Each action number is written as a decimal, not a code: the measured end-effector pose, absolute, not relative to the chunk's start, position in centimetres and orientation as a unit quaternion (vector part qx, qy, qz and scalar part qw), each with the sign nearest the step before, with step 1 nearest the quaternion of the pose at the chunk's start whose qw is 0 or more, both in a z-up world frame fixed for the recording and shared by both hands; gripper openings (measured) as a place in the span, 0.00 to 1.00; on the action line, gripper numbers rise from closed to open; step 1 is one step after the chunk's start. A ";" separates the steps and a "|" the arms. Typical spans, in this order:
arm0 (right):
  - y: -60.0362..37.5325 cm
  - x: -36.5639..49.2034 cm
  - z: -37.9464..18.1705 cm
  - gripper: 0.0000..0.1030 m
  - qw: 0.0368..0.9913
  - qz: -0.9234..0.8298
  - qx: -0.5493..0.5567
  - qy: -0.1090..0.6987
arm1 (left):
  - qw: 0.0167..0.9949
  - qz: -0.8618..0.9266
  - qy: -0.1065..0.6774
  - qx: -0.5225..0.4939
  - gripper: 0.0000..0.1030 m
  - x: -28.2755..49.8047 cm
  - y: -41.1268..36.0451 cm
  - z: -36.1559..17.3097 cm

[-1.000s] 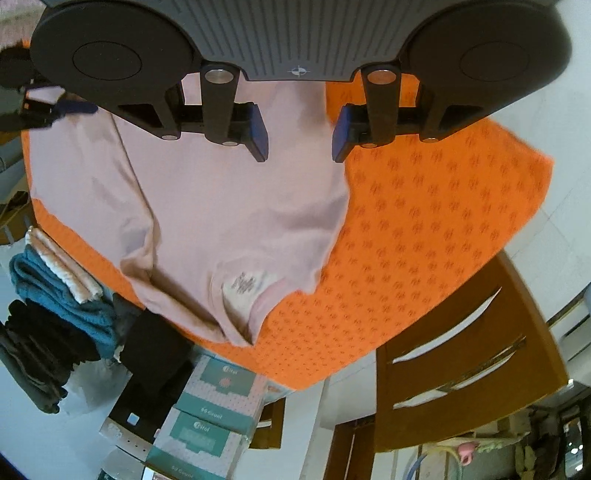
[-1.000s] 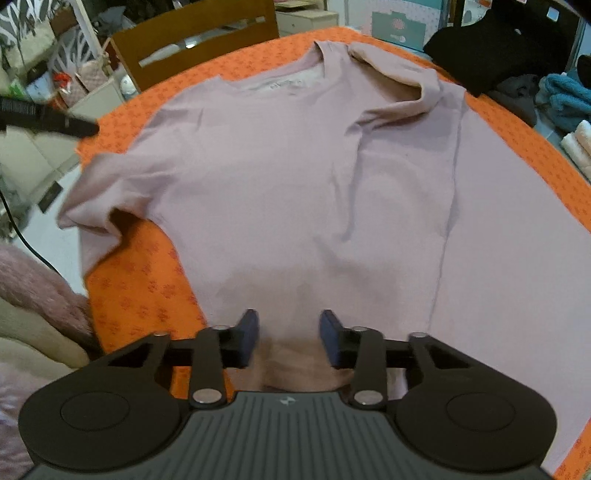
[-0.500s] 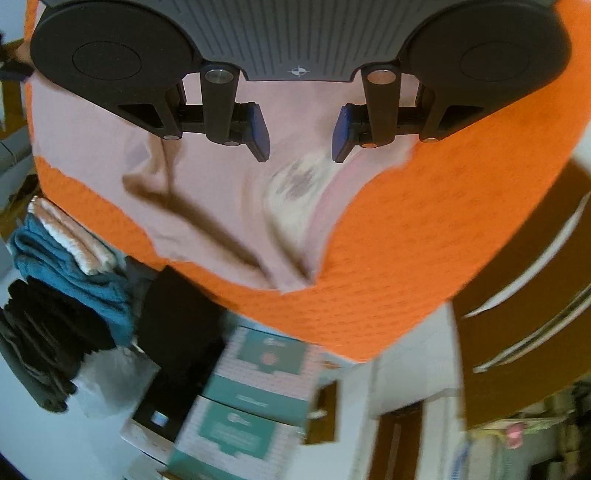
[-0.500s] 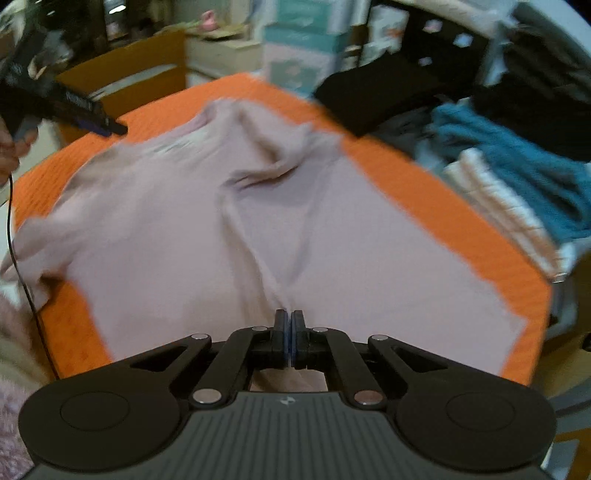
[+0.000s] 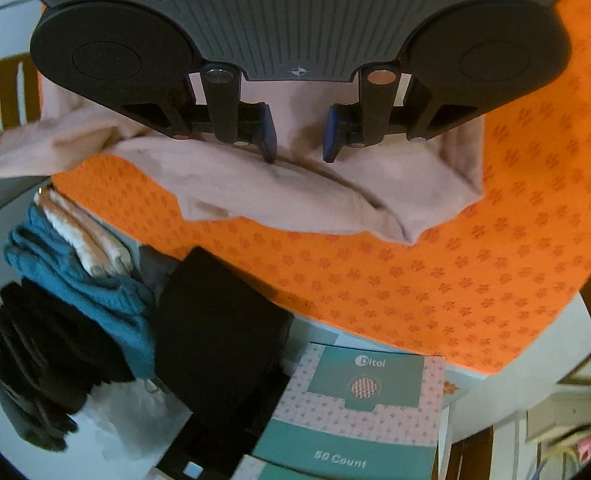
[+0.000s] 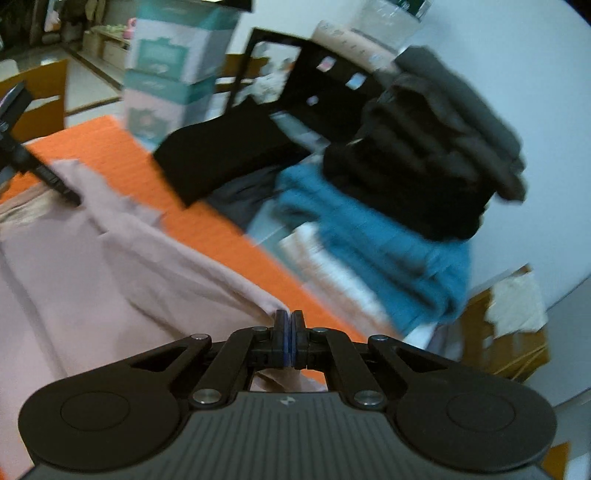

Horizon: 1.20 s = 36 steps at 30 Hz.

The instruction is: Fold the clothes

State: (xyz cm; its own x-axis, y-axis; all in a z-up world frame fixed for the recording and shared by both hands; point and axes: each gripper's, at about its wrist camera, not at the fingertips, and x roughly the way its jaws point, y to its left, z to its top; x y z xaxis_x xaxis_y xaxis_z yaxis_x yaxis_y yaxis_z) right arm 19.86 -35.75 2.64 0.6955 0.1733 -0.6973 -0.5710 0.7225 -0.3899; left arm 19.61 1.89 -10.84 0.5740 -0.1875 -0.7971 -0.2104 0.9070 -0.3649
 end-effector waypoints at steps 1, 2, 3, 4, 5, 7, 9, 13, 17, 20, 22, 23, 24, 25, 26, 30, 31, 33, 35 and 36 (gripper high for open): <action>-35.7 21.0 3.1 0.02 0.871 0.206 -0.313 0.318 | 0.860 0.008 0.459 -0.223 0.29 19.9 2.2 -11.0; -35.7 22.1 3.5 0.02 0.873 0.198 -0.322 0.309 | 0.860 0.013 0.455 -0.230 0.29 20.2 2.6 -11.2; -35.6 23.2 3.8 0.02 0.874 0.191 -0.330 0.300 | 0.860 0.018 0.451 -0.238 0.29 20.4 3.0 -11.3; -35.5 24.2 4.2 0.02 0.875 0.183 -0.340 0.291 | 0.860 0.024 0.447 -0.245 0.29 20.7 3.5 -11.4; -35.3 25.1 4.6 0.02 0.877 0.175 -0.351 0.279 | 0.859 0.032 0.444 -0.253 0.29 20.8 4.1 -11.6; -35.1 26.7 5.4 0.02 0.879 0.159 -0.371 0.254 | 0.855 0.049 0.439 -0.273 0.27 21.2 5.4 -11.9; -34.9 28.2 6.3 0.02 0.883 0.143 -0.386 0.226 | 0.848 0.060 0.436 -0.294 0.24 21.5 6.7 -12.2; -34.9 31.0 7.0 0.02 0.883 0.135 -0.397 0.209 | 0.838 0.071 0.430 -0.329 0.18 21.9 8.6 -12.7; -34.1 33.1 6.1 0.02 0.873 0.139 -0.419 0.208 | 0.841 0.080 0.429 -0.321 0.15 22.3 8.4 -12.6; -33.0 34.6 5.6 0.02 0.871 0.141 -0.425 0.203 | 0.847 0.085 0.429 -0.302 0.13 22.6 8.0 -12.5; -32.5 35.6 5.3 0.02 0.871 0.143 -0.422 0.206 | 0.849 0.089 0.428 -0.297 0.12 22.6 7.9 -12.5; -32.4 36.2 5.0 0.02 0.871 0.144 -0.419 0.212 | 0.848 0.091 0.427 -0.299 0.11 22.6 7.9 -12.5; -32.3 36.8 4.7 0.02 0.871 0.146 -0.415 0.218 | 0.848 0.093 0.427 -0.302 0.11 22.6 8.0 -12.5; -32.2 37.4 4.3 0.02 0.871 0.146 -0.413 0.223 | 0.847 0.095 0.426 -0.304 0.10 22.6 8.1 -12.6; -32.1 37.8 3.8 0.02 0.870 0.145 -0.413 0.227 | 0.846 0.096 0.425 -0.307 0.10 22.6 8.2 -12.6; -31.5 38.5 2.0 0.02 0.872 0.135 -0.414 0.224 | 0.849 0.100 0.423 -0.301 0.10 22.7 8.0 -12.6; -31.3 38.4 1.7 0.02 0.874 0.132 -0.414 0.219 | 0.850 0.100 0.422 -0.298 0.10 22.7 7.9 -12.7; -30.6 37.9 1.9 0.02 0.876 0.125 -0.421 0.198 | 0.852 0.101 0.421 -0.294 0.10 22.7 7.7 -12.7; -29.8 37.3 2.4 0.02 0.878 0.117 -0.430 0.174 | 0.854 0.102 0.419 -0.292 0.10 22.7 7.6 -12.7; -29.4 37.0 2.7 0.02 0.878 0.113 -0.437 0.163 | 0.855 0.103 0.418 -0.291 0.10 22.6 7.5 -12.7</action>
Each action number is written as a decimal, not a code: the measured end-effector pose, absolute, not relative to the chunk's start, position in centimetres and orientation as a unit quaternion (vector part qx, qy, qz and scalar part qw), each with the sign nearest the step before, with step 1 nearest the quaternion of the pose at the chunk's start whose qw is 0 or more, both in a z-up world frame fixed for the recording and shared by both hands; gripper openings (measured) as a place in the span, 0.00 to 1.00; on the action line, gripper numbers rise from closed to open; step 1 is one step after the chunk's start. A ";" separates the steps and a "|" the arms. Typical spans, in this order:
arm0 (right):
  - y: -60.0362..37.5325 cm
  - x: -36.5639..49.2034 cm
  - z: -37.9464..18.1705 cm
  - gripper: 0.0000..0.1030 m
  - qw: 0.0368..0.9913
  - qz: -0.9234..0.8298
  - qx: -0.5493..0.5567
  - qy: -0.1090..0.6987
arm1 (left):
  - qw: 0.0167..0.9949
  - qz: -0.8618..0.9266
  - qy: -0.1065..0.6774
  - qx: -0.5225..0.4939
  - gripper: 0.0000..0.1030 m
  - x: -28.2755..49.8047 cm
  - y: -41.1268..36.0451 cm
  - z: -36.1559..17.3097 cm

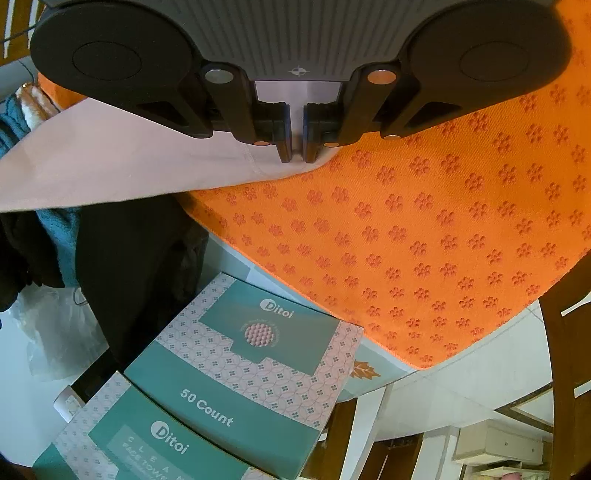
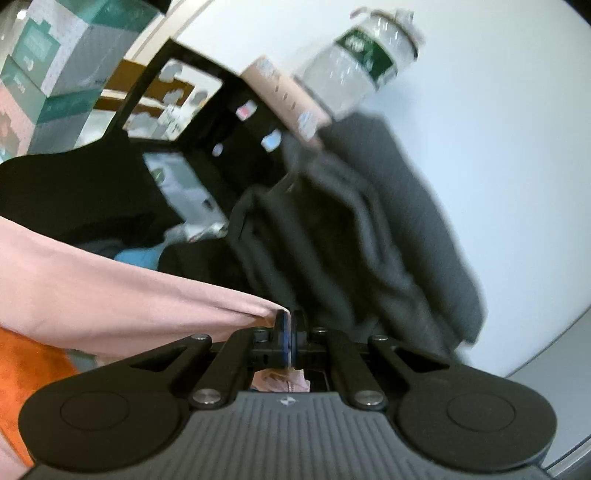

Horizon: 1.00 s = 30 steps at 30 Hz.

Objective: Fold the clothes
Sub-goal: 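Fold the sweater hem toward the collar with the right tool, then release the folded sweater and withdraw both tools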

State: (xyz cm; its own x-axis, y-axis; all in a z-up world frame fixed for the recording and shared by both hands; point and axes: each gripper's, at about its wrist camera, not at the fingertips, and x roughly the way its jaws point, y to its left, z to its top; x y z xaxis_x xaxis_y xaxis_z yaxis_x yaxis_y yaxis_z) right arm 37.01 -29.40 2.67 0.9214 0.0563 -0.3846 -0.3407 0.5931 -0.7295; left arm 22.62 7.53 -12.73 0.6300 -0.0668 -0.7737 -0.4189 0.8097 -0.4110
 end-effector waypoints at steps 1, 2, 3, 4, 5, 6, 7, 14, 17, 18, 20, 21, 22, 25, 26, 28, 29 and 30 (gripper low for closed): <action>-29.0 36.8 3.0 0.02 0.874 0.111 -0.447 0.155 | 0.856 0.104 0.416 -0.290 0.10 22.6 7.5 -12.7; -28.5 36.8 3.2 0.02 0.868 0.110 -0.459 0.153 | 0.856 0.104 0.415 -0.289 0.10 22.6 7.5 -12.8; -28.1 37.0 3.3 0.02 0.861 0.109 -0.471 0.156 | 0.857 0.104 0.414 -0.289 0.10 22.5 7.4 -12.8; -27.9 37.3 3.2 0.02 0.855 0.105 -0.480 0.165 | 0.857 0.104 0.413 -0.289 0.10 22.5 7.4 -12.8; -27.8 37.9 3.1 0.02 0.851 0.101 -0.484 0.177 | 0.858 0.104 0.413 -0.289 0.10 22.5 7.4 -12.8; -27.8 38.5 2.9 0.02 0.848 0.097 -0.485 0.189 | 0.858 0.103 0.412 -0.290 0.10 22.5 7.4 -12.8; -27.8 39.2 2.6 0.02 0.847 0.091 -0.483 0.201 | 0.857 0.103 0.411 -0.291 0.10 22.4 7.5 -12.8; -28.6 40.8 0.4 0.10 0.846 0.070 -0.488 0.205 | 0.858 0.100 0.410 -0.292 0.10 22.3 7.5 -12.8; -29.0 40.0 1.0 0.19 0.852 0.080 -0.473 0.208 | 0.859 0.097 0.410 -0.291 0.11 22.1 7.4 -12.5; -29.2 39.6 1.4 0.23 0.856 0.087 -0.463 0.213 | 0.859 0.096 0.410 -0.292 0.11 21.9 7.4 -12.2; -29.6 38.5 2.2 0.24 0.861 0.101 -0.447 0.221 | 0.863 0.092 0.405 -0.287 0.13 21.3 7.3 -11.4; -29.9 37.7 2.6 0.24 0.863 0.108 -0.439 0.226 | 0.866 0.089 0.403 -0.281 0.13 20.9 7.2 -10.8; -30.2 37.1 3.0 0.25 0.865 0.116 -0.429 0.233 | 0.869 0.087 0.403 -0.274 0.13 20.4 7.2 -10.1; -31.4 34.7 4.3 0.26 0.874 0.141 -0.387 0.259 | 0.876 0.080 0.401 -0.256 0.16 18.8 7.2 -7.9; -31.9 33.7 4.8 0.26 0.877 0.149 -0.372 0.266 | 0.878 0.078 0.400 -0.252 0.17 18.0 7.2 -7.1; -32.8 31.6 5.6 0.27 0.882 0.164 -0.342 0.280 | 0.881 0.074 0.396 -0.247 0.19 16.4 7.2 -5.6; -33.3 30.5 6.0 0.27 0.884 0.171 -0.327 0.285 | 0.883 0.071 0.394 -0.245 0.20 15.4 7.1 -4.8; -33.7 29.4 6.3 0.29 0.887 0.179 -0.313 0.289 | 0.885 0.068 0.392 -0.242 0.21 14.4 7.1 -4.1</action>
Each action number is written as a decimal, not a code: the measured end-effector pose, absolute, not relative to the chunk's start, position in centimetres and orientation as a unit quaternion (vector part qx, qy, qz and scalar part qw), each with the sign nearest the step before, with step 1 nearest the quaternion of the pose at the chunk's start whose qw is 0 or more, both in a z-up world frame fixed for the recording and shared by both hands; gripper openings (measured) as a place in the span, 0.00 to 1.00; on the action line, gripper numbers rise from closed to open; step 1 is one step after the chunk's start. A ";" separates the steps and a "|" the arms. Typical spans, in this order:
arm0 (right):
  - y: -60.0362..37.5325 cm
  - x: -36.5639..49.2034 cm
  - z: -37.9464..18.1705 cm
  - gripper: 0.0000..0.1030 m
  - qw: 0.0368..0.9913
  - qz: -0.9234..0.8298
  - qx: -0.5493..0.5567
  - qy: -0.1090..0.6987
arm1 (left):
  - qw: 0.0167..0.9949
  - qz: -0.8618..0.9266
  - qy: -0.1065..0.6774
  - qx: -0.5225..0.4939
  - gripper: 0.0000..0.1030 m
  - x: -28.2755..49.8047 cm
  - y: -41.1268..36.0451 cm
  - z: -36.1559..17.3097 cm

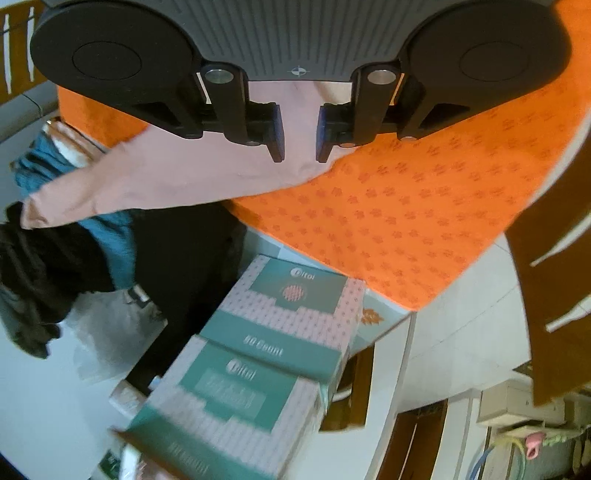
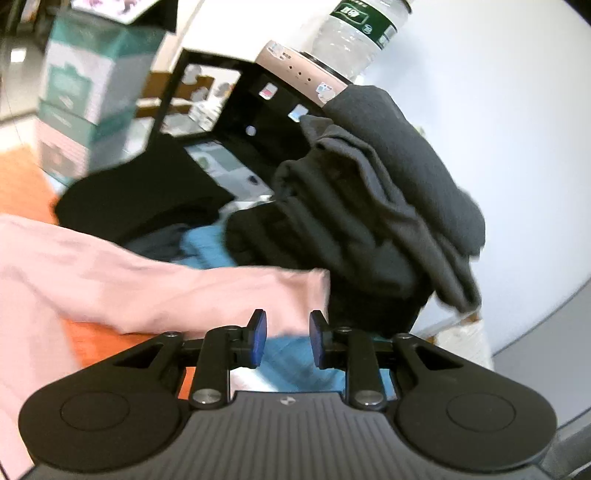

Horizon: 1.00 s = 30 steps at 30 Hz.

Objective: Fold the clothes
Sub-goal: 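Release the folded sweater and withdraw both tools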

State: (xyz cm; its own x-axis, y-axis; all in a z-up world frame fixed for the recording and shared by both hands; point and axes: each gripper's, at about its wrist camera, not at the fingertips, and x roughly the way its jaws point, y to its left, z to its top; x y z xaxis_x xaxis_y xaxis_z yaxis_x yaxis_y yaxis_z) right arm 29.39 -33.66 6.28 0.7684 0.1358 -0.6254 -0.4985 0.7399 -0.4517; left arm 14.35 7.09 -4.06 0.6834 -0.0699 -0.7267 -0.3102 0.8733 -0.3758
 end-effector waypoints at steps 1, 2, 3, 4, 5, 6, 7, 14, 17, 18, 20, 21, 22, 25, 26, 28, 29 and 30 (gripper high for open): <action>-34.0 28.2 6.5 0.30 0.888 0.187 -0.300 0.293 | 0.886 0.065 0.391 -0.240 0.24 13.3 7.0 -3.3; -34.4 27.0 6.6 0.31 0.889 0.194 -0.291 0.296 | 0.887 0.061 0.394 -0.234 0.25 12.4 6.9 -2.8; -34.6 25.8 6.6 0.31 0.889 0.200 -0.285 0.299 | 0.887 0.056 0.397 -0.228 0.25 11.4 6.7 -2.3; -34.9 24.7 6.5 0.31 0.888 0.205 -0.279 0.302 | 0.888 0.052 0.400 -0.222 0.26 10.4 6.5 -1.7; -35.2 23.5 6.4 0.31 0.887 0.211 -0.274 0.306 | 0.888 0.049 0.402 -0.216 0.26 9.4 6.4 -1.2; -35.4 22.3 6.2 0.31 0.886 0.217 -0.268 0.311 | 0.890 0.050 0.401 -0.211 0.27 8.4 6.3 -0.8; -35.7 21.0 6.0 0.31 0.884 0.222 -0.263 0.316 | 0.891 0.052 0.400 -0.206 0.27 7.3 6.2 -0.4; -36.7 13.5 2.9 0.32 0.875 0.246 -0.230 0.348 | 0.889 0.071 0.403 -0.204 0.29 -0.4 5.9 0.4; -36.8 10.1 1.8 0.32 0.872 0.257 -0.210 0.360 | 0.886 0.080 0.406 -0.208 0.30 -3.7 5.8 0.2; -36.8 8.9 1.4 0.32 0.872 0.259 -0.204 0.362 | 0.885 0.081 0.407 -0.211 0.30 -4.8 5.8 0.1; -36.5 6.6 1.0 0.32 0.872 0.262 -0.197 0.364 | 0.883 0.078 0.410 -0.214 0.30 -6.7 5.8 -0.2; -36.3 5.5 0.9 0.32 0.872 0.263 -0.194 0.365 | 0.883 0.074 0.411 -0.213 0.30 -7.6 5.8 -0.3; -36.0 4.3 0.8 0.32 0.872 0.264 -0.190 0.366 | 0.884 0.068 0.413 -0.210 0.31 -8.5 5.9 -0.4; -35.2 0.9 0.5 0.32 0.873 0.264 -0.178 0.369 | 0.885 0.047 0.418 -0.201 0.33 -11.0 6.2 -0.9; -34.9 -0.1 0.4 0.32 0.874 0.263 -0.174 0.371 | 0.885 0.037 0.420 -0.199 0.34 -11.7 6.4 -1.0; -34.2 -2.6 0.2 0.32 0.876 0.258 -0.164 0.373 | 0.884 0.021 0.426 -0.192 0.34 -13.2 6.7 -1.4; -33.8 -3.8 0.0 0.33 0.877 0.255 -0.159 0.375 | 0.883 0.014 0.431 -0.187 0.34 -13.9 6.9 -1.6; -33.4 -5.0 -0.2 0.34 0.878 0.252 -0.152 0.378 | 0.881 0.005 0.436 -0.181 0.34 -14.6 7.1 -1.8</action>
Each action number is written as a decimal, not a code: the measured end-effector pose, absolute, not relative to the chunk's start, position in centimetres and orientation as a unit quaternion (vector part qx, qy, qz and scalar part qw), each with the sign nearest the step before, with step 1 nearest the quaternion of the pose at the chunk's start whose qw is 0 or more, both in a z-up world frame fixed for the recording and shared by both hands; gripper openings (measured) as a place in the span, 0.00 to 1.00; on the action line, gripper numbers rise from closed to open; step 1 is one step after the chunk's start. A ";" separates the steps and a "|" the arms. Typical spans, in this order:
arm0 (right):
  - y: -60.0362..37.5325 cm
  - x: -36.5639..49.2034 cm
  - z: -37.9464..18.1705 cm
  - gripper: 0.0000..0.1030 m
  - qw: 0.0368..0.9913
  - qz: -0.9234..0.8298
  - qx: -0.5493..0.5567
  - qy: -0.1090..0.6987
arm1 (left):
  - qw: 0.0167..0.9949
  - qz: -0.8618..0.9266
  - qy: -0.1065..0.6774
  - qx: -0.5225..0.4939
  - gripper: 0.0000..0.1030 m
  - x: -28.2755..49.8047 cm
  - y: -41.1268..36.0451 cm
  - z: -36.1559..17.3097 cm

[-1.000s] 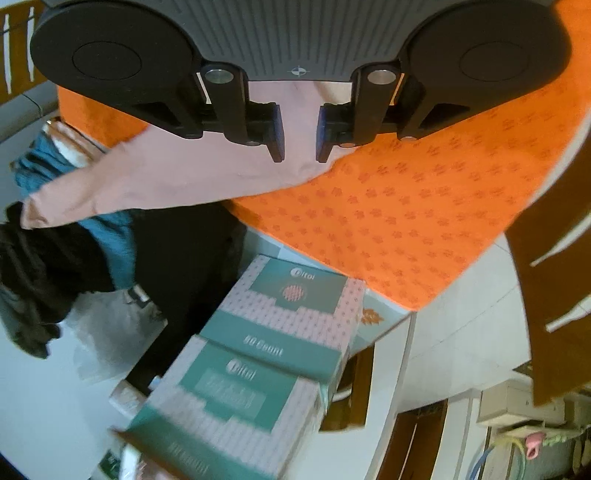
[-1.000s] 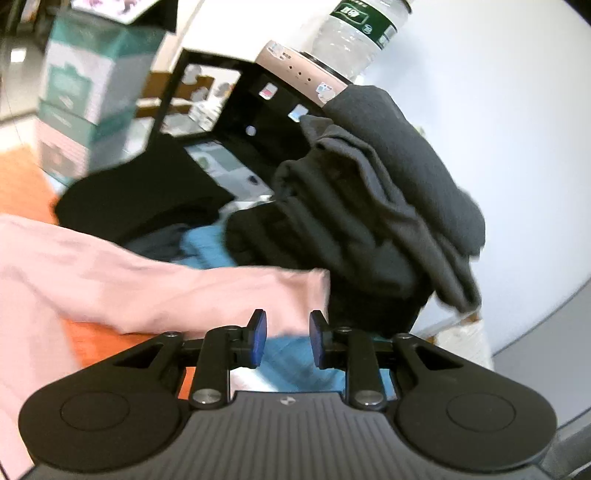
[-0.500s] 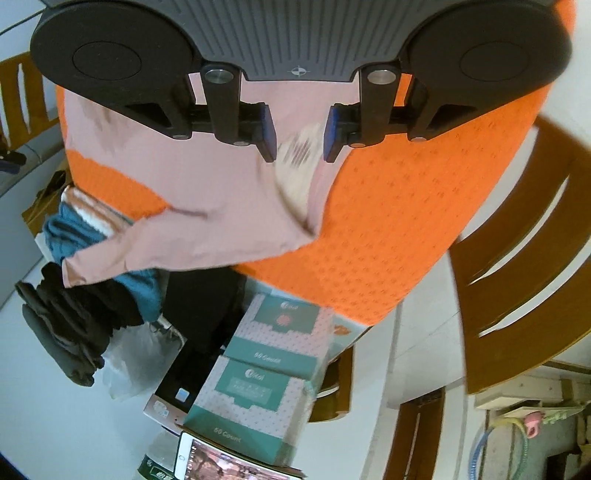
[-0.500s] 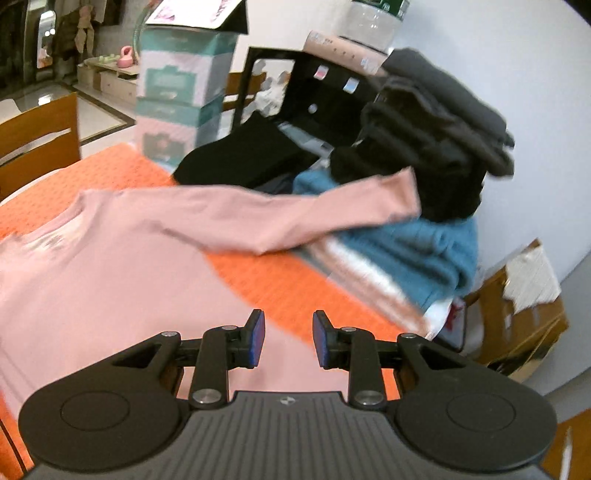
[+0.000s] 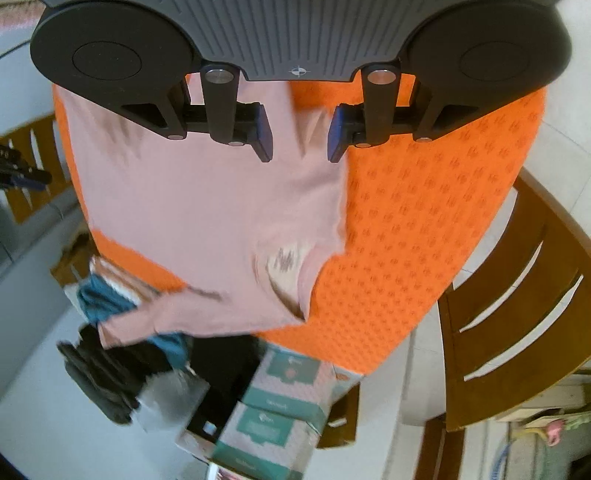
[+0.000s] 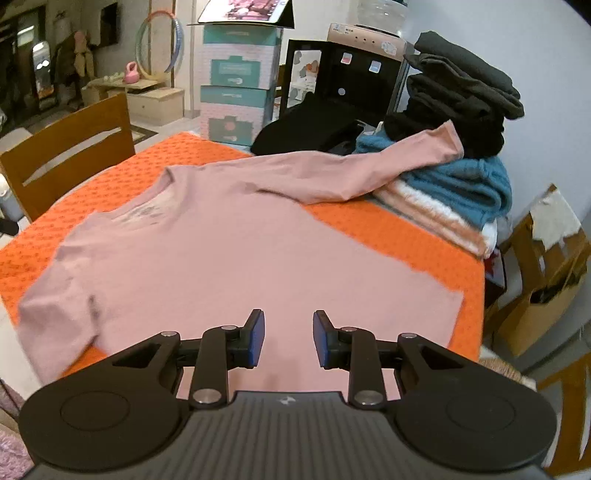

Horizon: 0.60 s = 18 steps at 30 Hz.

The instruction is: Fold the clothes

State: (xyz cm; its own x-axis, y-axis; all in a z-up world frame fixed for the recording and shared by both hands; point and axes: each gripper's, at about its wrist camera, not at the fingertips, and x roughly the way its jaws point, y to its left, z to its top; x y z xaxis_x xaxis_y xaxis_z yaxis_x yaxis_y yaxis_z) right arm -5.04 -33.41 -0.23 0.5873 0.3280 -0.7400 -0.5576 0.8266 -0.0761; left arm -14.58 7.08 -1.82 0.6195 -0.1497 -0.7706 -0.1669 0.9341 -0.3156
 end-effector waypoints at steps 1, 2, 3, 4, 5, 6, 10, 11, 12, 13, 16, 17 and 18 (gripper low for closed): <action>-33.0 -6.2 -0.4 0.34 0.878 0.249 -0.145 0.381 | 0.880 -0.004 0.442 -0.176 0.34 -15.2 7.2 -2.1; -32.5 -7.4 -0.7 0.34 0.878 0.248 -0.139 0.385 | 0.878 -0.017 0.447 -0.171 0.34 -15.9 7.3 -2.4; -32.0 -8.6 -1.1 0.34 0.876 0.248 -0.134 0.391 | 0.876 -0.029 0.452 -0.165 0.35 -16.5 7.4 -2.7; -31.4 -9.8 -1.5 0.34 0.874 0.249 -0.128 0.396 | 0.874 -0.041 0.457 -0.159 0.35 -17.1 7.4 -3.0; -30.8 -11.0 -1.9 0.34 0.873 0.250 -0.124 0.401 | 0.872 -0.053 0.462 -0.151 0.35 -17.7 7.3 -3.4; -30.3 -12.1 -2.5 0.34 0.871 0.251 -0.120 0.405 | 0.870 -0.065 0.467 -0.143 0.35 -18.3 7.3 -3.9; -28.0 -16.3 -4.5 0.34 0.865 0.252 -0.107 0.421 | 0.863 -0.104 0.480 -0.120 0.35 -19.6 6.5 -6.4; -27.4 -17.3 -5.1 0.34 0.864 0.252 -0.104 0.424 | 0.862 -0.111 0.482 -0.112 0.35 -19.6 6.3 -6.9; -26.9 -18.4 -5.6 0.34 0.863 0.252 -0.100 0.427 | 0.861 -0.118 0.483 -0.104 0.35 -19.7 6.0 -7.5; -26.4 -19.3 -6.0 0.34 0.862 0.251 -0.097 0.430 | 0.861 -0.126 0.483 -0.097 0.35 -19.6 5.7 -7.9; -25.2 -21.7 -7.2 0.34 0.861 0.251 -0.093 0.432 | 0.863 -0.152 0.476 -0.079 0.35 -18.8 4.8 -8.7; -24.9 -22.3 -7.6 0.34 0.861 0.252 -0.091 0.433 | 0.863 -0.159 0.473 -0.073 0.35 -18.5 4.5 -8.9; -24.6 -22.7 -8.1 0.34 0.859 0.255 -0.087 0.436 | 0.864 -0.163 0.472 -0.066 0.35 -18.2 4.2 -9.1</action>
State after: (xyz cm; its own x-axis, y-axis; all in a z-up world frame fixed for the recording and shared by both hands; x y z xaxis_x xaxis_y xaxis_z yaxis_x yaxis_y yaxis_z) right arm -22.69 -24.56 -8.08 0.4896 0.3613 -0.7936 -0.5131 0.8552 0.0728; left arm -18.17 4.23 -9.08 0.5007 -0.3445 -0.7941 0.2196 0.9379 -0.2684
